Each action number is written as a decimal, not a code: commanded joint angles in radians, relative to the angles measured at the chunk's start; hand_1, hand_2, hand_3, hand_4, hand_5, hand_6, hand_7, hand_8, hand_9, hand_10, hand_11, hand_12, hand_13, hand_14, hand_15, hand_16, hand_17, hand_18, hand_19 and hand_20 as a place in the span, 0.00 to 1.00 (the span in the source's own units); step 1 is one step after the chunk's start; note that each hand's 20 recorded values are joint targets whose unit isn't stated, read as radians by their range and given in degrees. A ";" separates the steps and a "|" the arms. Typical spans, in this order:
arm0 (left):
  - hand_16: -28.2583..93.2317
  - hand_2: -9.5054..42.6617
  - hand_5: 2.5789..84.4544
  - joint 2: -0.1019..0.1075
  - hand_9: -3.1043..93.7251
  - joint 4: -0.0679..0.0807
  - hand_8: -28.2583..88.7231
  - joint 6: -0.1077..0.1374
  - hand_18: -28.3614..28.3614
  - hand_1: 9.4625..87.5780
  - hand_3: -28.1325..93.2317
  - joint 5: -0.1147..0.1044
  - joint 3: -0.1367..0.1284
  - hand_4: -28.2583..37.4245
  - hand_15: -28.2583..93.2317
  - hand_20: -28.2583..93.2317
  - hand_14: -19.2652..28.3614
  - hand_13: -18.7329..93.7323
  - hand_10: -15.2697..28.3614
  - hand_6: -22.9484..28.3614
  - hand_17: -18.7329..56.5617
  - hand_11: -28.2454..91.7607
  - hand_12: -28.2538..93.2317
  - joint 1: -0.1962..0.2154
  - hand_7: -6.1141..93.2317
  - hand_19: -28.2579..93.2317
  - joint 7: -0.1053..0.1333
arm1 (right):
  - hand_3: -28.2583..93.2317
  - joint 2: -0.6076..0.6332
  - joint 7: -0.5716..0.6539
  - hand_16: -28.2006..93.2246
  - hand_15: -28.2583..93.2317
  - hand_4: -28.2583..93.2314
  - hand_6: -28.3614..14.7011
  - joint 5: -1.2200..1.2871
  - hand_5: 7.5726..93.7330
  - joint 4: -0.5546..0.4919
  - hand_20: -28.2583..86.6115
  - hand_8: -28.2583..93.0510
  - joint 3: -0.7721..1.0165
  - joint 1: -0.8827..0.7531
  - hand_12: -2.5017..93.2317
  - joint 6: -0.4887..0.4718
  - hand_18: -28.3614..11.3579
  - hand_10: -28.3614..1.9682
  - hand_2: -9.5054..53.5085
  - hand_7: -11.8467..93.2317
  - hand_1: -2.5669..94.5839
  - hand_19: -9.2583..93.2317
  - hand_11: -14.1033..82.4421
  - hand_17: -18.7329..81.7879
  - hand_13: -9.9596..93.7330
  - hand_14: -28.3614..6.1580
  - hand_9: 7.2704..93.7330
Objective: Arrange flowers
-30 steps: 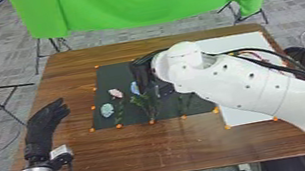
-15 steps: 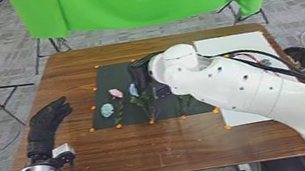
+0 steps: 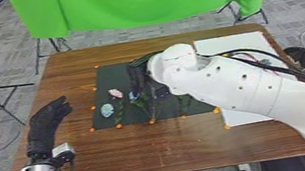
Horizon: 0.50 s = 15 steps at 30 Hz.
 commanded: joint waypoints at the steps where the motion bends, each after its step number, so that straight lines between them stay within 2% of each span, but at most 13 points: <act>1: 0.24 0.07 0.58 0.000 0.53 0.001 0.17 -0.007 0.74 0.15 0.82 -0.002 0.001 0.00 0.44 0.40 0.75 0.51 0.64 0.48 0.33 0.39 0.32 0.008 0.24 0.33 -0.007 | 0.77 0.016 0.010 0.52 0.76 0.09 0.67 -0.007 0.72 -0.007 0.74 0.29 0.023 0.032 0.27 -0.005 0.33 0.50 0.00 0.32 0.46 1.00 0.39 0.78 0.92 0.68 0.82; 3: 0.24 0.07 0.58 -0.002 0.53 -0.001 0.17 -0.007 0.74 0.15 0.82 -0.002 -0.002 0.00 0.44 0.40 0.75 0.51 0.64 0.48 0.33 0.39 0.32 0.014 0.24 0.33 -0.006 | 0.78 0.034 0.008 0.52 0.76 0.09 0.67 -0.015 0.70 -0.026 0.74 0.27 0.044 0.037 0.27 -0.002 0.32 0.48 0.00 0.31 0.44 1.00 0.37 0.77 0.91 0.67 0.80; 5: 0.24 0.07 0.58 -0.003 0.53 -0.003 0.17 -0.006 0.74 0.15 0.82 -0.002 -0.005 0.00 0.44 0.40 0.75 0.51 0.64 0.48 0.33 0.39 0.32 0.016 0.24 0.33 -0.005 | 0.79 0.074 0.000 0.52 0.76 0.09 0.68 -0.034 0.68 -0.062 0.73 0.23 0.064 0.043 0.26 0.045 0.30 0.48 0.00 0.31 0.42 1.00 0.35 0.76 0.90 0.66 0.76; 7: 0.24 0.07 0.58 -0.006 0.53 -0.006 0.17 -0.006 0.74 0.15 0.82 -0.002 -0.009 0.00 0.44 0.40 0.75 0.51 0.64 0.48 0.33 0.39 0.32 0.021 0.24 0.33 -0.005 | 0.80 0.142 -0.015 0.51 0.75 0.10 0.67 -0.076 0.65 -0.122 0.71 0.16 0.084 0.035 0.25 0.134 0.29 0.47 0.00 0.31 0.40 1.00 0.32 0.74 0.88 0.64 0.71; 10: 0.24 0.06 0.58 -0.008 0.53 -0.006 0.17 -0.004 0.74 0.15 0.82 -0.002 -0.013 0.00 0.44 0.40 0.75 0.51 0.64 0.48 0.33 0.39 0.32 0.027 0.24 0.33 -0.004 | 0.80 0.271 -0.025 0.49 0.70 0.09 0.63 -0.140 0.48 -0.209 0.66 0.17 0.115 0.002 0.22 0.280 0.30 0.42 0.00 0.26 0.36 0.99 0.23 0.71 0.88 0.65 0.55; 15: 0.24 0.05 0.58 -0.019 0.53 -0.013 0.17 0.002 0.74 0.16 0.82 -0.002 -0.023 0.00 0.44 0.40 0.75 0.51 0.64 0.48 0.33 0.39 0.32 0.050 0.24 0.33 -0.005 | 0.79 0.448 -0.044 0.48 0.68 0.05 0.59 -0.145 0.39 -0.271 0.65 0.19 0.215 -0.084 0.22 0.327 0.31 0.38 0.00 0.21 0.29 0.98 0.21 0.70 0.87 0.66 0.44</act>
